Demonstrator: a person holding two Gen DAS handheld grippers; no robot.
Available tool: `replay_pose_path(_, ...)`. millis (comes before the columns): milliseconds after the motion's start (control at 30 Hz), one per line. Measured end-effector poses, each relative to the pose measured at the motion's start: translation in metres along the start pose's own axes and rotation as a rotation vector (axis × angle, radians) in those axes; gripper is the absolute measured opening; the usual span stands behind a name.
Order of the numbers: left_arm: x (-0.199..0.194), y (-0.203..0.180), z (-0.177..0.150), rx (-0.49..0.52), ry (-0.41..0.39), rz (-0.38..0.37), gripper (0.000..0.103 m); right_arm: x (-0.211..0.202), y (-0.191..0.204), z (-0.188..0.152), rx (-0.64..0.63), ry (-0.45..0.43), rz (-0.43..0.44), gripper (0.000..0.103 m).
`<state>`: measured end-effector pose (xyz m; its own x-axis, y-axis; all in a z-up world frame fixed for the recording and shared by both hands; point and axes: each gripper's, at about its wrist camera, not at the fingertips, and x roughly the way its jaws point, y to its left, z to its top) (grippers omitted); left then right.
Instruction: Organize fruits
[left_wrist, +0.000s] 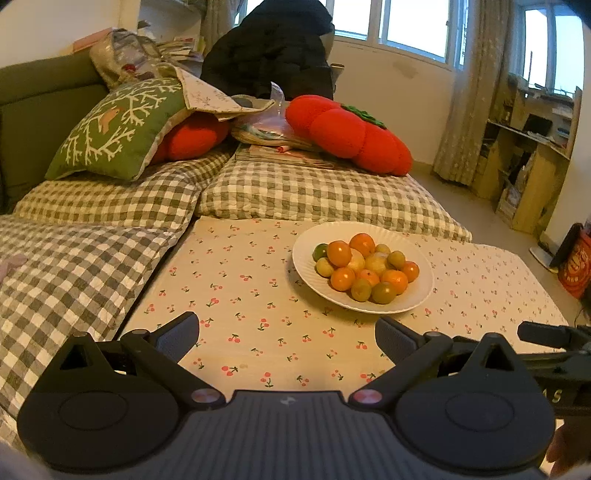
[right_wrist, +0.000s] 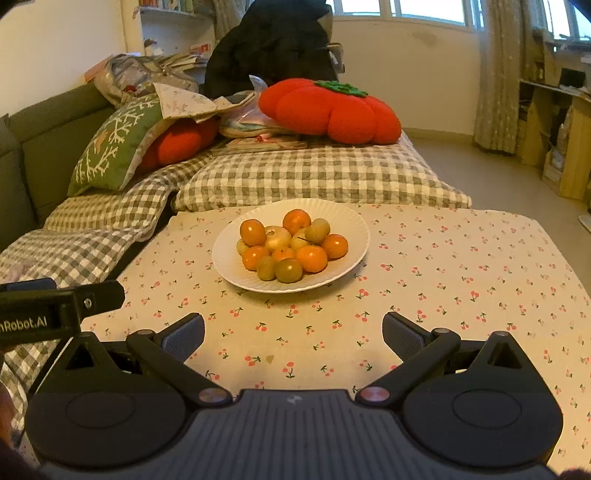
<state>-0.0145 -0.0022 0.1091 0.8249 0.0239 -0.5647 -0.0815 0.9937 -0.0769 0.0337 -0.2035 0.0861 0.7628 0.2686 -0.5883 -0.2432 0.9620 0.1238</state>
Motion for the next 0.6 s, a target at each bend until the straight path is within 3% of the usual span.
replay_pose_path(600,-0.002,-0.009,-0.001,0.045,-0.011,0.008,0.096,0.003,0.009,-0.002,-0.02,0.012,-0.037,0.103)
